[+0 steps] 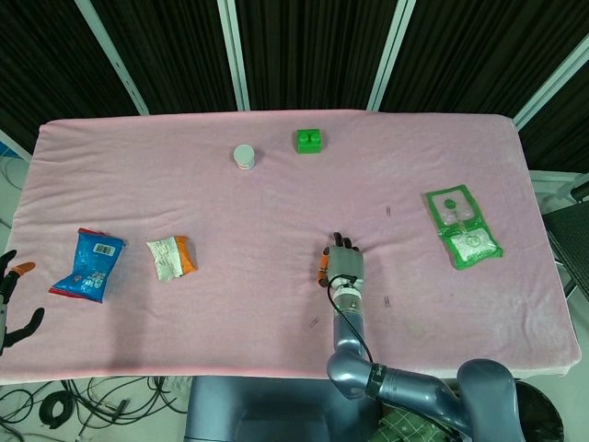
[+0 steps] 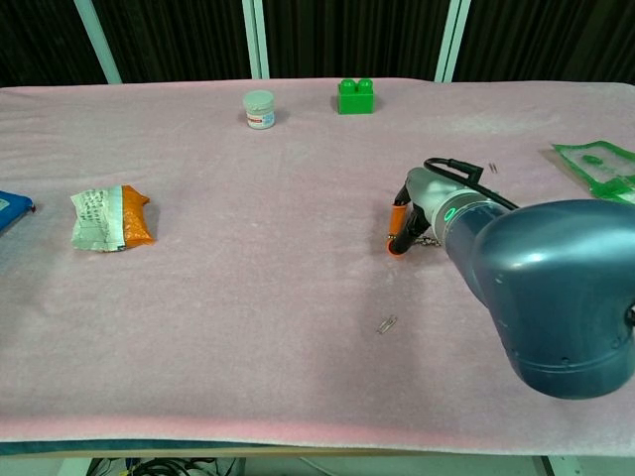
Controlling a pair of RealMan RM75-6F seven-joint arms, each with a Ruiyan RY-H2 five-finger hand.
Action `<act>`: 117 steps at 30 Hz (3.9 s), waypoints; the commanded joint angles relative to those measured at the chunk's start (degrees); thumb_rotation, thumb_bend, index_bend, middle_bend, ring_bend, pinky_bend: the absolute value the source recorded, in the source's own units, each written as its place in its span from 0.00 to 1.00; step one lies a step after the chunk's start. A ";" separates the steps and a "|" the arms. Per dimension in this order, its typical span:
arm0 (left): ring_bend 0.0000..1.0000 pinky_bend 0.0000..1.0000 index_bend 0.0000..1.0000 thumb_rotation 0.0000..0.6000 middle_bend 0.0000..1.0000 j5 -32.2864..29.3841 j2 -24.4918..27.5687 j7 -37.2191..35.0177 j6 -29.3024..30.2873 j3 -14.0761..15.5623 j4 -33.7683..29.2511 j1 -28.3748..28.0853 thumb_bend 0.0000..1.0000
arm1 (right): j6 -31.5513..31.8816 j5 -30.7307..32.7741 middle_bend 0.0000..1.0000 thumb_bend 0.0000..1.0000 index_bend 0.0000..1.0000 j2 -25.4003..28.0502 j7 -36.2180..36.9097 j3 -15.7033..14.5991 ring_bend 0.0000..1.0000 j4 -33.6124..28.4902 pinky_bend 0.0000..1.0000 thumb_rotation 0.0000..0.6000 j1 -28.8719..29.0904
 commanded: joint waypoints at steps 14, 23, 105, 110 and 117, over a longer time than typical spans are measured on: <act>0.00 0.00 0.23 1.00 0.04 -0.03 -0.01 0.31 -0.26 0.09 -0.14 -0.05 0.30 | 0.41 -1.98 0.05 0.36 0.60 6.72 1.57 -1.84 0.08 -12.16 0.21 1.00 -3.06; 0.00 0.00 0.23 1.00 0.04 0.06 -0.21 0.84 -0.25 0.17 -0.23 -0.08 0.30 | -2.35 -5.46 0.05 0.36 0.61 15.54 9.60 -1.32 0.08 -25.82 0.20 1.00 -7.66; 0.00 0.00 0.24 1.00 0.04 -0.32 -1.62 2.90 1.73 -0.65 -0.25 0.51 0.30 | -13.53 -25.52 0.05 0.36 0.61 11.75 46.78 -12.93 0.09 -23.60 0.23 1.00 -16.41; 0.00 0.00 0.24 1.00 0.04 -0.14 -1.65 3.02 1.88 -0.59 -0.32 0.58 0.30 | -14.22 -25.91 0.05 0.36 0.61 12.29 47.60 -13.18 0.09 -23.29 0.23 1.00 -16.70; 0.00 0.00 0.24 1.00 0.04 0.11 -1.76 3.33 2.26 -0.54 -0.38 0.74 0.30 | -15.16 -26.68 0.05 0.36 0.61 13.11 49.56 -13.29 0.09 -23.02 0.24 1.00 -17.36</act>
